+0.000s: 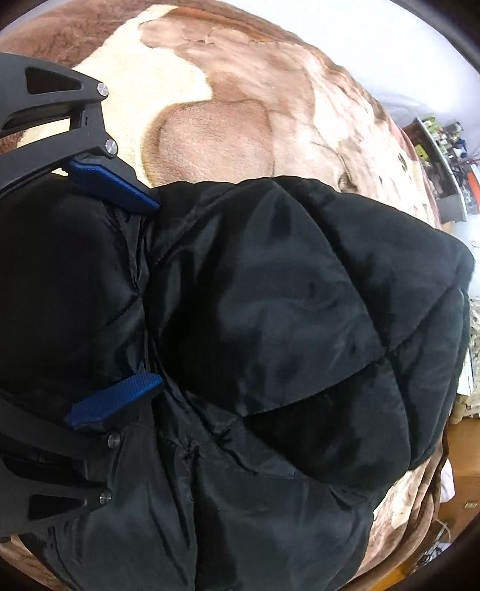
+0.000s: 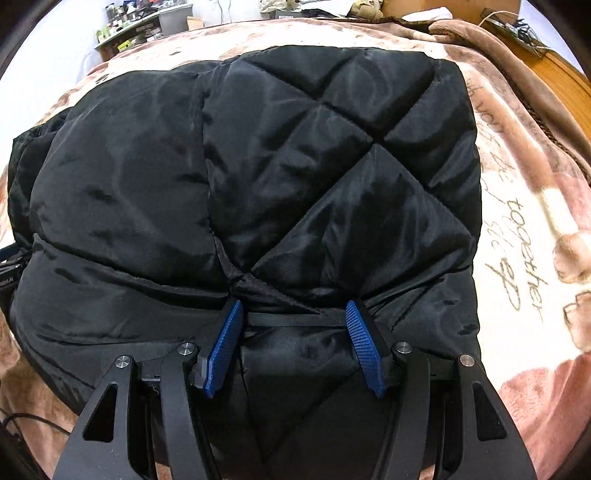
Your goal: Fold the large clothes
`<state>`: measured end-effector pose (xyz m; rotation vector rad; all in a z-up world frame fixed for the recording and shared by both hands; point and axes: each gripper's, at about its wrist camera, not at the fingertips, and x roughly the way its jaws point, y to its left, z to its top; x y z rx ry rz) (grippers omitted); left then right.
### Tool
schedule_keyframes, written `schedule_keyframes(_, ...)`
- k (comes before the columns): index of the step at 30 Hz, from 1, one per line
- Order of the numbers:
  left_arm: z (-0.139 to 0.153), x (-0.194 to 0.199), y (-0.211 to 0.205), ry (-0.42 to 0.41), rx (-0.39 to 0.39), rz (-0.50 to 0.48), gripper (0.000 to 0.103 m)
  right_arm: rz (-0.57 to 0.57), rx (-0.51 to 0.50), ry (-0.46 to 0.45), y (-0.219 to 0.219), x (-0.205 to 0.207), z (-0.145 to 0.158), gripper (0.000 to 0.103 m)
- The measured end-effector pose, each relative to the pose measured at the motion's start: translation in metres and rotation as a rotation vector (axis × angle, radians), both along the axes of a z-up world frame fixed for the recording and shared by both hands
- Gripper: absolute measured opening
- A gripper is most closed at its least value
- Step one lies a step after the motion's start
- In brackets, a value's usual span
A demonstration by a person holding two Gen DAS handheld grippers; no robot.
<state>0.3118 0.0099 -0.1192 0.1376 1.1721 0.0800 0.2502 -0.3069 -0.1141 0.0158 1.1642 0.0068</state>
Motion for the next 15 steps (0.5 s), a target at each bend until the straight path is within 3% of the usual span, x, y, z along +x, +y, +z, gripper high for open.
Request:
schedule_keyframes(4,0.015,-0.001,0.003,0.007,-0.010,0.007,0.089,-0.007,-0.014,-0.002,0.001,-0.001,0.004,0.058)
schedule_keyframes(7,0.039,-0.006,0.009,-0.034,-0.026,0.002,0.089,-0.010,-0.034,-0.016,0.005,-0.002,0.032,0.058)
schedule_keyframes(15,0.096,-0.040,0.023,-0.168,-0.105,-0.001,0.089,-0.035,0.142,-0.204,-0.004,-0.039,0.088,0.059)
